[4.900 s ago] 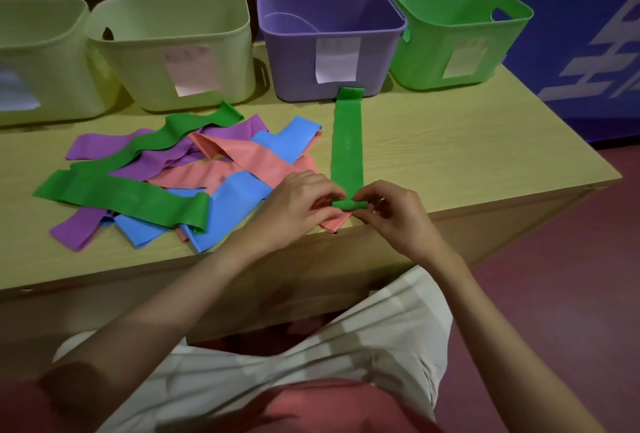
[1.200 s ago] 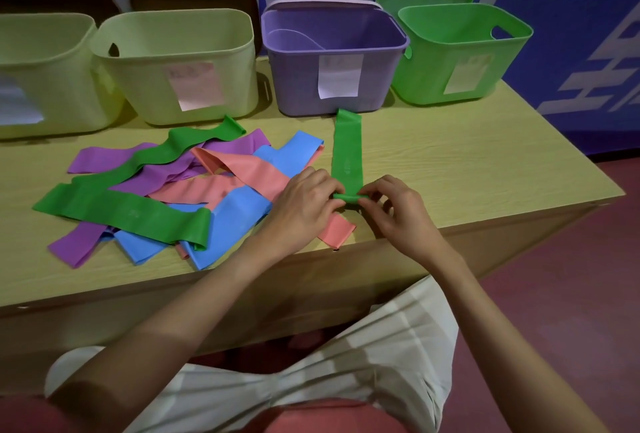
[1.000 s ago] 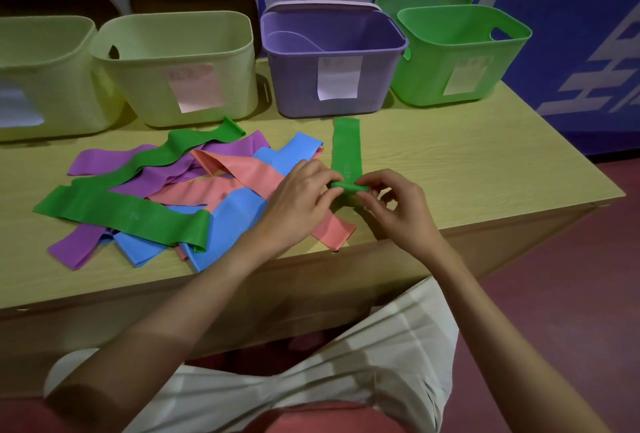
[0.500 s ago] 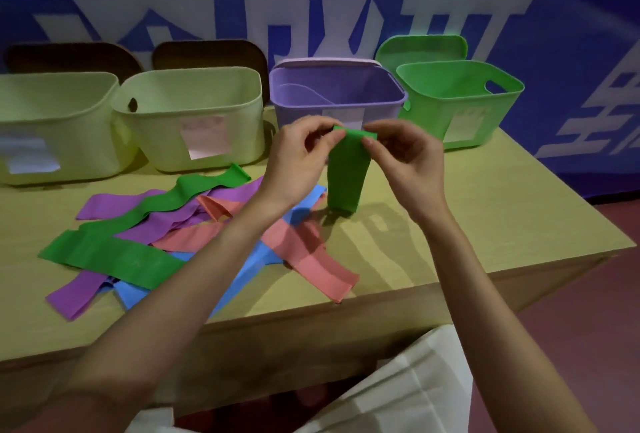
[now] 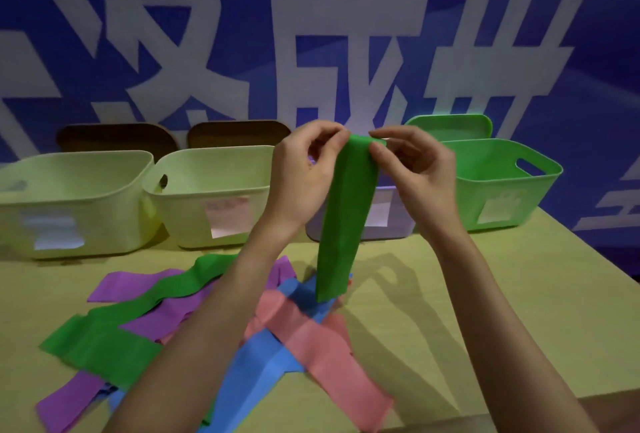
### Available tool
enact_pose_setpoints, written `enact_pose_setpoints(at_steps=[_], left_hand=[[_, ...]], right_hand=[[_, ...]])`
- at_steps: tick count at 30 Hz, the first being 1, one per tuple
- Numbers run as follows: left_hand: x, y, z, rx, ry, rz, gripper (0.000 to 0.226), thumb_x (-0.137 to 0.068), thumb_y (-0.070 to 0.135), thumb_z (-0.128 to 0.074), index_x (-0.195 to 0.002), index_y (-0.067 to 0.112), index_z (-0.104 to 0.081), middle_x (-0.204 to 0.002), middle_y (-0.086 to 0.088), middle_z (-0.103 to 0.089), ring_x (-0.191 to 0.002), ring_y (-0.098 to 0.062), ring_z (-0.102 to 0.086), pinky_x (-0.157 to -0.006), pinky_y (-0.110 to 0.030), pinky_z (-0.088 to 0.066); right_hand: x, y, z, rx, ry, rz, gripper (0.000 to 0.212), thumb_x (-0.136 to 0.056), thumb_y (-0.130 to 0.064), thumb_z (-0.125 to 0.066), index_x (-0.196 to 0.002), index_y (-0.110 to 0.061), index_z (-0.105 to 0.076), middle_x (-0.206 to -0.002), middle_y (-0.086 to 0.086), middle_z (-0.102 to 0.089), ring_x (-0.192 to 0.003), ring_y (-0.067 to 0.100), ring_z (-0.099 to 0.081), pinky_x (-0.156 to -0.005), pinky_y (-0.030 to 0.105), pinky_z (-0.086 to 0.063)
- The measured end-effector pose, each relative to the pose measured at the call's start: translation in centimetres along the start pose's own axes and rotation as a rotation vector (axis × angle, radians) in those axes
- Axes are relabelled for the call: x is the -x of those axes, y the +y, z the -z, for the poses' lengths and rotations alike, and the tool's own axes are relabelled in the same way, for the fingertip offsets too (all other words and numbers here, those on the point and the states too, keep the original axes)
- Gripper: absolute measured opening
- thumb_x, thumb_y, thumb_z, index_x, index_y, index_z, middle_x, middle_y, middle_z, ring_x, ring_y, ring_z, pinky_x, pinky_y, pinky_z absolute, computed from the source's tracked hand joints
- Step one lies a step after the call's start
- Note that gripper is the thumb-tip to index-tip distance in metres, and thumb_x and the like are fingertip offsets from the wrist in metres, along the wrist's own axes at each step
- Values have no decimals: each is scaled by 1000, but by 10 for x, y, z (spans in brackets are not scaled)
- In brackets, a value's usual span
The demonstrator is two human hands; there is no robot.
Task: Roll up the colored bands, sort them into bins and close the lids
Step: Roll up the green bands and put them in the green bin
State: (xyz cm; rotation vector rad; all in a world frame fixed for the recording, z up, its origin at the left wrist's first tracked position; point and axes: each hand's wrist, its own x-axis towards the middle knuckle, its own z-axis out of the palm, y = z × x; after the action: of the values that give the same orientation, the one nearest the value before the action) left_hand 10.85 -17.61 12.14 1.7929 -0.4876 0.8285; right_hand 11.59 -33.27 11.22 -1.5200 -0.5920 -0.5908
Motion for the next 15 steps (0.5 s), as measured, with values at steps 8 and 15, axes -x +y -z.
enact_pose_setpoints(at_steps=[8, 15], left_hand=[[-6, -27, 8, 18, 63, 76, 12, -95, 17, -58, -97, 11, -68, -84, 6, -67, -80, -6, -63, -71, -19, -49], [-13, -44, 22, -7, 69, 90, 14, -95, 21, -59, -97, 12, -69, -86, 3, -68, -81, -8, -64, -73, -27, -52]], right_hand=[[-18, 32, -24, 5, -19, -2, 17, -84, -7, -72, -97, -18, -72, -91, 10, -72, -82, 21, -66, -81, 39, -55], [-30, 32, -42, 22, -67, -2, 11, -84, -9, -72, -90, -18, -71, -85, 17, -69, -82, 40, -63, -75, 50, -52]])
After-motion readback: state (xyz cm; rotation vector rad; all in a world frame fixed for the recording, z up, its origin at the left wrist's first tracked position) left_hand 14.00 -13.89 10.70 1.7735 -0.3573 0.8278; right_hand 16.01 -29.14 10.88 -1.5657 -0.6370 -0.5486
